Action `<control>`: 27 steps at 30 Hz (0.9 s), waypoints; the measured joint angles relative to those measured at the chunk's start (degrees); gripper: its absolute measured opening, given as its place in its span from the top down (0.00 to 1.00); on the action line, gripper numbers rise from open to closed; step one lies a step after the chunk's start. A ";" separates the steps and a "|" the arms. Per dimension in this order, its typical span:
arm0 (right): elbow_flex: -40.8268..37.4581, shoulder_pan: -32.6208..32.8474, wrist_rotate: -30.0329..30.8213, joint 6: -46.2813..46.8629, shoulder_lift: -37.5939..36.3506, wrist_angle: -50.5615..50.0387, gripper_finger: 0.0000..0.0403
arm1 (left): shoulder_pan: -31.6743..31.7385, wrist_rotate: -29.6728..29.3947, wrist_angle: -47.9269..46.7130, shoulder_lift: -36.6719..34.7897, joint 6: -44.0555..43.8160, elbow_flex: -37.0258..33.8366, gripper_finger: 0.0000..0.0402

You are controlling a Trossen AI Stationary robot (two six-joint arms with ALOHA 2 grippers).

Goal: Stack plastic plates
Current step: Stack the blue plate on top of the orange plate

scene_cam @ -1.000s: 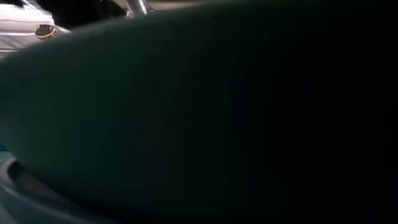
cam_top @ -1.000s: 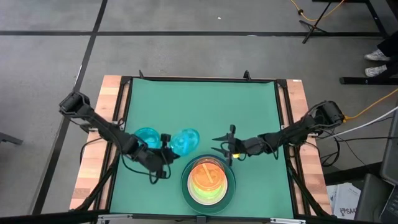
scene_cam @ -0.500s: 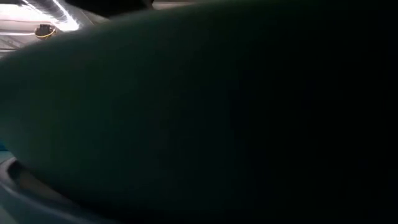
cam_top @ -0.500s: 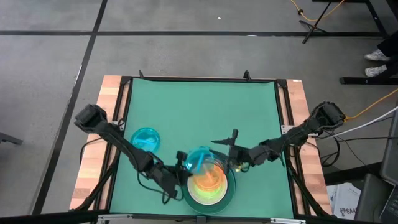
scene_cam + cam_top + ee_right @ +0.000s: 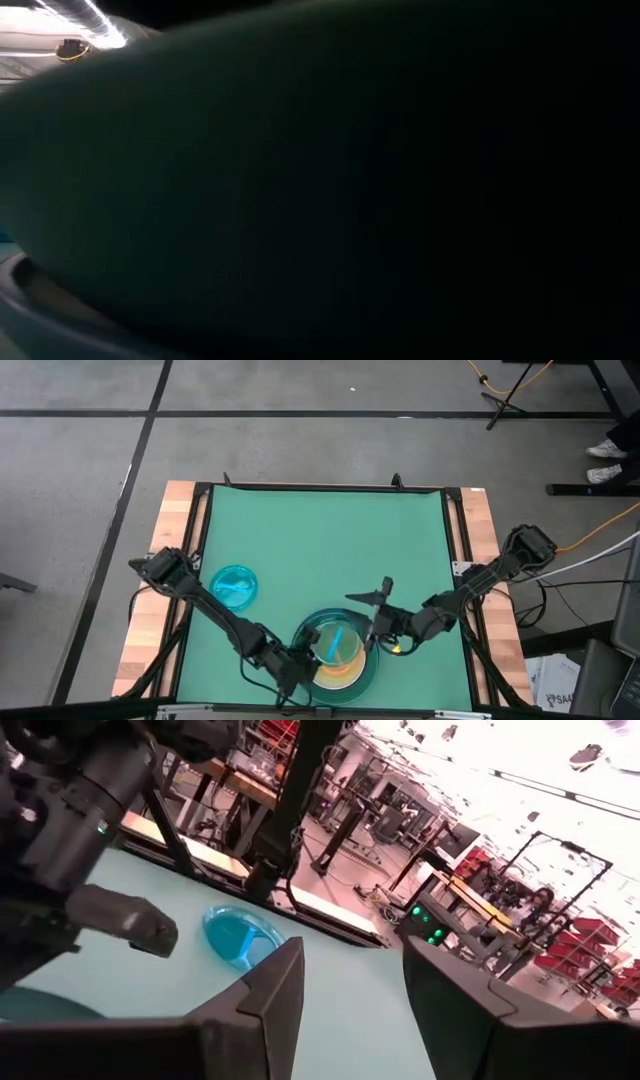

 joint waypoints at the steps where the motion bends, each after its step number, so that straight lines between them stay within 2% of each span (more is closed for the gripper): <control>1: 0.00 0.00 0.02 0.18 0.00 -0.41 0.58 | 0.04 0.77 0.01 0.18 -0.27 0.02 0.99; 8: 0.00 0.00 -0.04 0.38 0.00 -0.66 0.58 | 0.88 4.95 0.13 0.48 -3.93 0.02 0.95; 15: 0.00 0.00 -0.07 0.41 0.00 -0.64 0.58 | 1.35 7.09 -0.67 0.47 -7.26 0.02 0.81; 20: 0.00 0.00 -0.07 0.41 0.00 -0.79 0.58 | 1.11 7.18 -6.12 -1.70 -11.11 0.02 0.75; 27: 0.00 0.00 -0.09 0.49 0.00 -1.08 0.58 | -1.08 7.26 -16.06 -7.05 -20.80 0.04 0.75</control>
